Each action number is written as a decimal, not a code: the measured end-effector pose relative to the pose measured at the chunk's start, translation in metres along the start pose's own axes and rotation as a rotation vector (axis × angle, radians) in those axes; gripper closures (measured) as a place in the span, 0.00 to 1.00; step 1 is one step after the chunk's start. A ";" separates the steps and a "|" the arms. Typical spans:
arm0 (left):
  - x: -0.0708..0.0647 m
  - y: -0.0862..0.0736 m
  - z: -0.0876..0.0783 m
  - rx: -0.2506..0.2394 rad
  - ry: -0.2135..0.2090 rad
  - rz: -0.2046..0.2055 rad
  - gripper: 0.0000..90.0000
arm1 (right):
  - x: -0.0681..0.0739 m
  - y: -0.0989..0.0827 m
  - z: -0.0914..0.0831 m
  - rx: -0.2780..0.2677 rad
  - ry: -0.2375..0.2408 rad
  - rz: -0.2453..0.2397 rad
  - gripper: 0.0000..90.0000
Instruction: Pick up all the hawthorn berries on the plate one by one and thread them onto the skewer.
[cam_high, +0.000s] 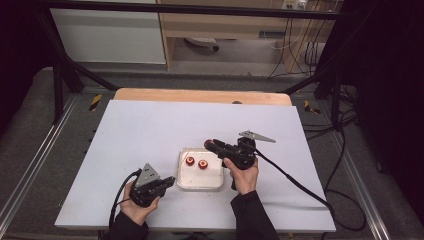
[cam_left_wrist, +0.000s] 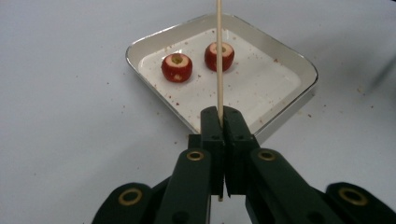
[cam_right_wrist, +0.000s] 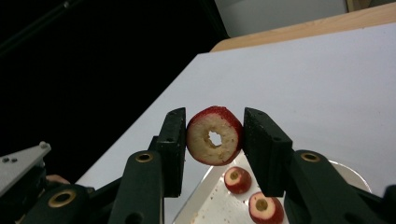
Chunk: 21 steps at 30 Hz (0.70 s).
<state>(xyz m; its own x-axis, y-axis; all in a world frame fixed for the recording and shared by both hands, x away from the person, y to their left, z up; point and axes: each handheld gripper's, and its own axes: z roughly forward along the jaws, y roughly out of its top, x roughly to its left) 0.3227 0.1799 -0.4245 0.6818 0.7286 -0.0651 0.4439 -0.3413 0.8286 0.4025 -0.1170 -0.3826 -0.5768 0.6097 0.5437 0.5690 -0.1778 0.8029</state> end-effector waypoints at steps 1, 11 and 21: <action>-0.001 0.001 0.000 -0.006 0.002 -0.003 0.98 | 0.000 0.000 0.000 0.000 0.000 0.000 0.68; -0.010 0.009 0.006 -0.034 0.001 -0.035 0.98 | -0.001 0.006 0.001 -0.103 0.027 0.032 0.68; -0.022 0.022 0.014 -0.067 -0.024 -0.051 0.98 | -0.001 0.010 0.001 -0.172 0.057 0.076 0.68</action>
<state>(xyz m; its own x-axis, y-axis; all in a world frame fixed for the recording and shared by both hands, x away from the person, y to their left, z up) 0.3254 0.1478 -0.4123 0.6729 0.7298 -0.1210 0.4395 -0.2629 0.8589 0.4093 -0.1184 -0.3757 -0.5713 0.5455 0.6132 0.5060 -0.3541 0.7865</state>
